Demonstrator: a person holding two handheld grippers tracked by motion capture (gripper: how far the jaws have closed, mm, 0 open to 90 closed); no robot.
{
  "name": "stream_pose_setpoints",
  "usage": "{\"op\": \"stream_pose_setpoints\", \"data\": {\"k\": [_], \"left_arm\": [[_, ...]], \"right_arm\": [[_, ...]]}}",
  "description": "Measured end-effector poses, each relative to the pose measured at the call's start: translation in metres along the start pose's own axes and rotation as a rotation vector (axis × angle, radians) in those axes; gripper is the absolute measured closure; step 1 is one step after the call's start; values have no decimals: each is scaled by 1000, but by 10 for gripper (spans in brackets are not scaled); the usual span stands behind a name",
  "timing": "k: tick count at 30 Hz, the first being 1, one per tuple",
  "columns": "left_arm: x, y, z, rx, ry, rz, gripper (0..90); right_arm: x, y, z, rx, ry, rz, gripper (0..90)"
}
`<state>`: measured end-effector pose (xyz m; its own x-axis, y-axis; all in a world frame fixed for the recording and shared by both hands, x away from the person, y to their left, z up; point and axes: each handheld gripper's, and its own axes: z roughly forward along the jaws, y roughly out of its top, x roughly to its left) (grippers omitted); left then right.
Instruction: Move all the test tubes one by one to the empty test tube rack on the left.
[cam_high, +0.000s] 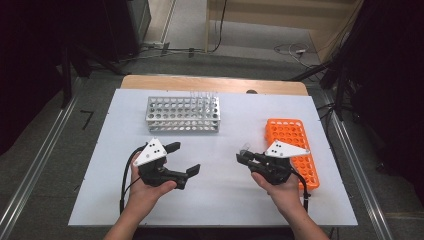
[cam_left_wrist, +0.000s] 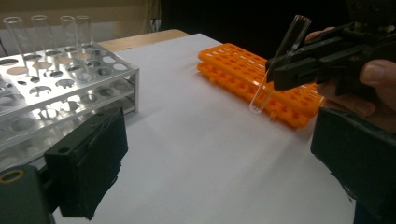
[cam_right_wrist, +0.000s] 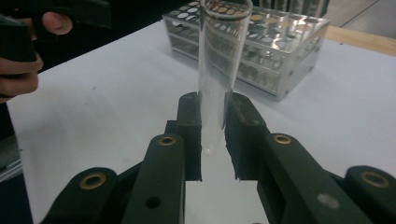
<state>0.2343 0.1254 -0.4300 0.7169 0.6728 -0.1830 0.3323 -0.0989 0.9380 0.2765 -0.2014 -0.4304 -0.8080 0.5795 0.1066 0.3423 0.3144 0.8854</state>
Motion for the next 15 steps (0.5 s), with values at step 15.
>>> {"op": "stream_pose_setpoints", "data": {"k": [15], "left_arm": [[-22, 1, 12, 3, -112, 71, 144]], "right_arm": [[36, -3, 26, 40, 103, -55, 742]]}}
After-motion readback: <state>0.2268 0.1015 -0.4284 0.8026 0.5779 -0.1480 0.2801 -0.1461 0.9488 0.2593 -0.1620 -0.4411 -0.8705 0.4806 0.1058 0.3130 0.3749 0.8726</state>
